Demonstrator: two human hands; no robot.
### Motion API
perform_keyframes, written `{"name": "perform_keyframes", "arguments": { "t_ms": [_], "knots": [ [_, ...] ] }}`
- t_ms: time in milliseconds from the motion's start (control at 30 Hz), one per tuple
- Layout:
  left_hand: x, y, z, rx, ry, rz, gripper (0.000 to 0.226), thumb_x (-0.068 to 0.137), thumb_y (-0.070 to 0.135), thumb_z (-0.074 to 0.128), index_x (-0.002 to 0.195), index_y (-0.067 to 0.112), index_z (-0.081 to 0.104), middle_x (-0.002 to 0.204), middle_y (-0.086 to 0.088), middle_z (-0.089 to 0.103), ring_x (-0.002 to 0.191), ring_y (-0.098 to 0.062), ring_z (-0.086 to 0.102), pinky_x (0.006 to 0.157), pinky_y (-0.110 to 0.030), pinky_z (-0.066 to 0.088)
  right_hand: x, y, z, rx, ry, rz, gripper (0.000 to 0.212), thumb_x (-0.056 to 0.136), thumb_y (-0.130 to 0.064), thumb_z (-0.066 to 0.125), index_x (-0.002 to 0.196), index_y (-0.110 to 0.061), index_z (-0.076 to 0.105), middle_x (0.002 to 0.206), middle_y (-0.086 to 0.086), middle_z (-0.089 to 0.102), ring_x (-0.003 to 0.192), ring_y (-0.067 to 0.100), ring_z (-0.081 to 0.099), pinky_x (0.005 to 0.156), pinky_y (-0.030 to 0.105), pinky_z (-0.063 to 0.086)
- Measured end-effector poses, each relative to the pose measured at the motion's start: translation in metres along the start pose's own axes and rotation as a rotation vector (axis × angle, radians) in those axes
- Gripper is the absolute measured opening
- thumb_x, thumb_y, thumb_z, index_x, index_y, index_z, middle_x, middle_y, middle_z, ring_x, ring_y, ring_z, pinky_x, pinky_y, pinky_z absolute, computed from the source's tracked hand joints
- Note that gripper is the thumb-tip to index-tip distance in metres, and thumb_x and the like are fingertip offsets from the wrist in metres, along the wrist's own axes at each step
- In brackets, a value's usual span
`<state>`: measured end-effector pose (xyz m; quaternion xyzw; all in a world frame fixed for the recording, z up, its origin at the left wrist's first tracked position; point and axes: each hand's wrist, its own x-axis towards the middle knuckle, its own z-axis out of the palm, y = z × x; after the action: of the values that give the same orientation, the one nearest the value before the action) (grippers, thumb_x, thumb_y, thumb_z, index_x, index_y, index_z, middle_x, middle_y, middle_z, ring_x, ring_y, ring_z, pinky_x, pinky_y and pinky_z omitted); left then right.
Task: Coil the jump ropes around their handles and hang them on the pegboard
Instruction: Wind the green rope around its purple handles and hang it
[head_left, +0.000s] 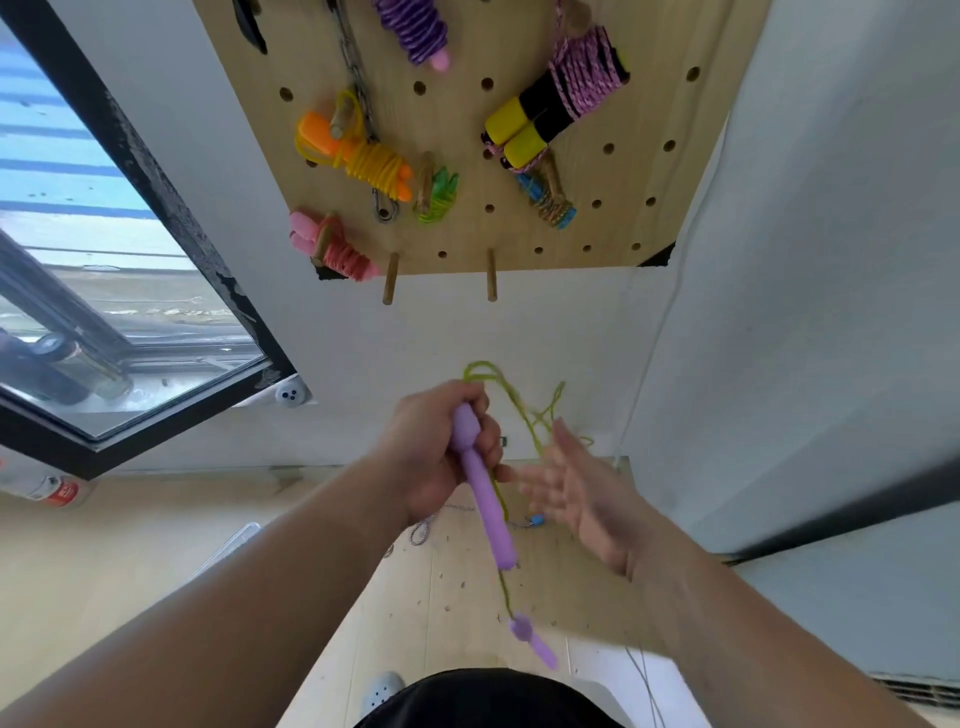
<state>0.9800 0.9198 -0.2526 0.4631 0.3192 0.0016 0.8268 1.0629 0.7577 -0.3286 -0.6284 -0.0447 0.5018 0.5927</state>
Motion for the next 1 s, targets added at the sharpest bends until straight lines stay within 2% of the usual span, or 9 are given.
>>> {"name": "perform_keyframes", "arguments": {
  "t_ms": [67,233,333,433,533,600,733,833,1000],
  "knots": [
    [0.006,0.015,0.011,-0.044,0.012,-0.039,0.031,0.098,0.022,0.045,0.068,0.014,0.047,0.053,-0.007,0.039,0.048,-0.023,0.042,0.062,-0.039,0.051,-0.004,0.016,0.006,-0.081,-0.14,0.017,0.12,0.052,-0.088,0.072,0.146,-0.018,0.047,0.133,0.007,0.066,0.123,0.019,0.063,0.113,0.041,0.043],
    [0.013,0.048,0.018,-0.086,0.078,0.012,0.03,0.097,0.022,0.043,0.067,0.015,0.044,0.052,-0.004,0.039,0.046,-0.021,0.041,0.066,-0.036,0.048,-0.017,0.028,0.009,-0.451,-0.185,-0.053,0.017,0.092,-0.041,0.066,0.096,-0.026,0.073,0.111,0.001,0.074,0.107,0.005,0.065,0.097,0.021,0.046],
    [0.013,0.063,0.008,-0.098,0.088,0.04,0.029,0.095,0.022,0.047,0.067,0.015,0.046,0.055,-0.003,0.038,0.047,-0.021,0.043,0.069,-0.037,0.049,-0.013,0.05,-0.008,-0.665,-0.071,0.043,0.03,0.102,-0.038,0.05,0.089,-0.025,0.072,0.12,0.006,0.066,0.121,0.028,0.057,0.098,0.038,0.044],
    [0.02,0.061,-0.014,0.037,0.148,0.046,0.021,0.093,0.019,0.049,0.077,0.008,0.056,0.06,-0.009,0.054,0.053,-0.026,0.057,0.066,-0.038,0.055,-0.017,0.057,-0.015,-0.587,-0.031,0.037,0.039,0.105,-0.042,0.043,0.088,-0.02,0.071,0.144,-0.002,0.056,0.121,0.009,0.057,0.095,0.035,0.045],
    [0.028,0.039,-0.049,0.265,0.239,-0.067,0.03,0.093,0.018,0.044,0.103,-0.004,0.062,0.082,-0.024,0.071,0.07,-0.037,0.07,0.065,-0.039,0.057,-0.017,0.044,-0.009,-0.344,0.087,-0.09,0.037,0.108,-0.032,0.042,0.085,-0.011,0.063,0.101,0.006,0.077,0.102,0.026,0.069,0.105,0.049,0.047],
    [0.032,0.017,-0.075,0.373,0.33,-0.173,0.032,0.092,0.018,0.046,0.106,-0.005,0.062,0.09,-0.028,0.072,0.072,-0.039,0.07,0.067,-0.04,0.057,-0.015,0.029,-0.003,-0.196,0.189,-0.126,0.037,0.108,-0.03,0.041,0.083,-0.011,0.061,0.09,0.01,0.077,0.096,0.031,0.072,0.101,0.051,0.052],
    [0.028,-0.025,-0.124,0.369,0.427,-0.348,0.033,0.093,0.026,0.05,0.09,-0.004,0.063,0.059,-0.016,0.057,0.038,-0.021,0.044,0.049,-0.024,0.042,-0.011,-0.001,0.011,-0.009,0.27,-0.214,0.039,0.109,-0.027,0.04,0.081,-0.008,0.06,0.081,0.016,0.072,0.09,0.038,0.071,0.08,0.046,0.059],
    [0.013,-0.053,-0.153,0.31,0.378,-0.443,0.045,0.093,0.044,0.052,0.085,0.0,0.061,0.051,-0.005,0.04,0.034,-0.015,0.029,0.044,-0.021,0.028,-0.01,-0.02,0.025,0.107,0.245,-0.25,0.039,0.109,-0.023,0.039,0.078,-0.01,0.058,0.072,0.015,0.067,0.079,0.035,0.069,0.071,0.042,0.056],
    [-0.004,-0.076,-0.156,0.238,0.395,-0.215,0.043,0.093,0.04,0.063,0.087,-0.002,0.065,0.058,-0.01,0.045,0.044,-0.02,0.036,0.048,-0.027,0.036,-0.007,-0.033,0.059,0.156,0.137,-0.212,0.039,0.109,-0.026,0.037,0.079,-0.009,0.056,0.073,0.017,0.065,0.095,0.053,0.068,0.07,0.042,0.056]
  ]
}}
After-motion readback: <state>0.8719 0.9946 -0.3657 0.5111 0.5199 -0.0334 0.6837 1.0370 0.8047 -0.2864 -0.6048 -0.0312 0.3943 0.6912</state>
